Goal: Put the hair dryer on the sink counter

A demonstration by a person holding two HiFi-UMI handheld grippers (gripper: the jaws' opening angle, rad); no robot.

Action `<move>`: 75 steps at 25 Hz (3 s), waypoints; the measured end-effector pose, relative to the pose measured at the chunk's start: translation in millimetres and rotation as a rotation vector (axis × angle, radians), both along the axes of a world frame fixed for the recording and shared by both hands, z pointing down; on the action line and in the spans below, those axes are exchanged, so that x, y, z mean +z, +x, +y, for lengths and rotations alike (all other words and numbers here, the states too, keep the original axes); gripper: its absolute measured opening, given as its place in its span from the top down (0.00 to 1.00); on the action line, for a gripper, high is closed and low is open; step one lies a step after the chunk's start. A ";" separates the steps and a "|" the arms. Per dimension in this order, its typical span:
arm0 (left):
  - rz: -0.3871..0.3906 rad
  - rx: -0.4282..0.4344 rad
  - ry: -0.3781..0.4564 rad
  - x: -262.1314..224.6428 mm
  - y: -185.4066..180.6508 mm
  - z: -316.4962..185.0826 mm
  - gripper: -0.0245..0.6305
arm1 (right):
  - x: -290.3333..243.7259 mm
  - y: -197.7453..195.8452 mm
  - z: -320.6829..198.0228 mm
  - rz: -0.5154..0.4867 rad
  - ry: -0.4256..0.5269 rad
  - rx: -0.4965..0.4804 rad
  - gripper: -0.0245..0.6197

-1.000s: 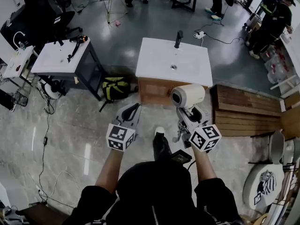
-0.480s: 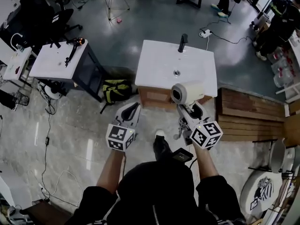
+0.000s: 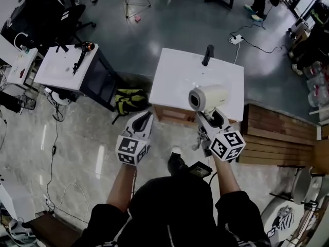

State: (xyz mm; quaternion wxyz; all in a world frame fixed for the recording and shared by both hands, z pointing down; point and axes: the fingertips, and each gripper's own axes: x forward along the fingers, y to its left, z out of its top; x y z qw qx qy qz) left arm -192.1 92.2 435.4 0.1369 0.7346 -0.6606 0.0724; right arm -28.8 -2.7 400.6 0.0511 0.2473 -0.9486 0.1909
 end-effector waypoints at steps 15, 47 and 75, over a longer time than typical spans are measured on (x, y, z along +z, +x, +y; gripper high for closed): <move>0.003 -0.047 -0.018 9.0 -4.1 -71.0 0.92 | 12.5 -17.8 -71.5 0.018 -0.008 -0.063 0.63; -0.010 0.216 0.012 -6.8 65.2 -163.9 0.92 | 5.8 60.8 -126.2 0.057 0.023 0.173 0.63; 0.031 0.535 -0.040 21.6 154.7 -273.0 0.92 | 45.2 162.3 -193.0 0.168 -0.037 0.469 0.63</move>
